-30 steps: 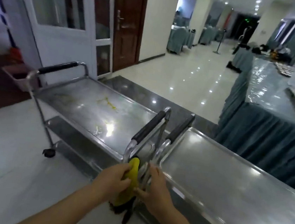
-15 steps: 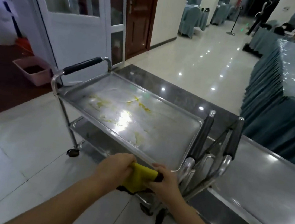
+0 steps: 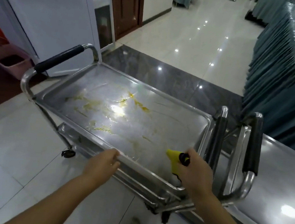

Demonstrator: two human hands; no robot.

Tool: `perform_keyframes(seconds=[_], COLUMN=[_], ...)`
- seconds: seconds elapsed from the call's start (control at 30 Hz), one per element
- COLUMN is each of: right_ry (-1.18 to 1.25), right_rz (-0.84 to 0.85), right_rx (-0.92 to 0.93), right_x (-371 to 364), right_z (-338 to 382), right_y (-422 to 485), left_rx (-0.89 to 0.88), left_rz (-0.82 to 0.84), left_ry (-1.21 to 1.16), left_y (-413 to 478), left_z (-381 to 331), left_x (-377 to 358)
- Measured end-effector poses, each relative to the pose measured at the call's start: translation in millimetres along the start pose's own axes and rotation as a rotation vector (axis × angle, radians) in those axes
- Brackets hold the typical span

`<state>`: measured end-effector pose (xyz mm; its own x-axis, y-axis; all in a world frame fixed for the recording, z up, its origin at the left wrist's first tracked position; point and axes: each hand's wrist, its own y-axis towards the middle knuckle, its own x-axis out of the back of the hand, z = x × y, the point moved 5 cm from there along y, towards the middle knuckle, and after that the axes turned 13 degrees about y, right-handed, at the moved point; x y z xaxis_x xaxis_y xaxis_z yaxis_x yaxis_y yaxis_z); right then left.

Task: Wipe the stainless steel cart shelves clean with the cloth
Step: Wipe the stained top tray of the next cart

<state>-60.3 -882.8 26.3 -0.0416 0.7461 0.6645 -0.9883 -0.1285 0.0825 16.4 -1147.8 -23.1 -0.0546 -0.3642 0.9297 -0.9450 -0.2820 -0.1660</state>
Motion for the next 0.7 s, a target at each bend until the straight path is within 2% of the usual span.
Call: perform_keyframes(seconds=[0.07,0.13,0.2,0.27,0.37,0.5,0.63,0.7], right_ry=[-0.207,-0.451,-0.625,-0.692,-0.634,-0.461,-0.493,-0.419], right_rz=[0.043,0.178,0.321,0.448,0.545,0.425,0.453,0.415], right_rx=[0.144,0.155,0.025,-0.090,-0.203,-0.326,-0.495,-0.571], right_x=[-12,-38,-64,-84,-95,-94,-108,-113], right_z=[-5,-17,-39,-59,-74,-64,-67,-70], right_y=[11,8,-4,-22,-41,-44,-34,-21], left_rx=[0.035,0.044,0.017,-0.036,-0.153,-0.318,-0.511,-0.572], left_rz=[-0.008,0.001,0.027,0.052,0.050,0.026,0.075,0.078], left_ry=[0.024,0.043,0.068,0.076,0.140,0.247,0.312,0.315], left_y=[17,30,41,53,71,91,107,109], left_z=[12,18,18,16,14,19,34,38], left_x=[0,-4,-12,-20,-29,-36,-55,-59])
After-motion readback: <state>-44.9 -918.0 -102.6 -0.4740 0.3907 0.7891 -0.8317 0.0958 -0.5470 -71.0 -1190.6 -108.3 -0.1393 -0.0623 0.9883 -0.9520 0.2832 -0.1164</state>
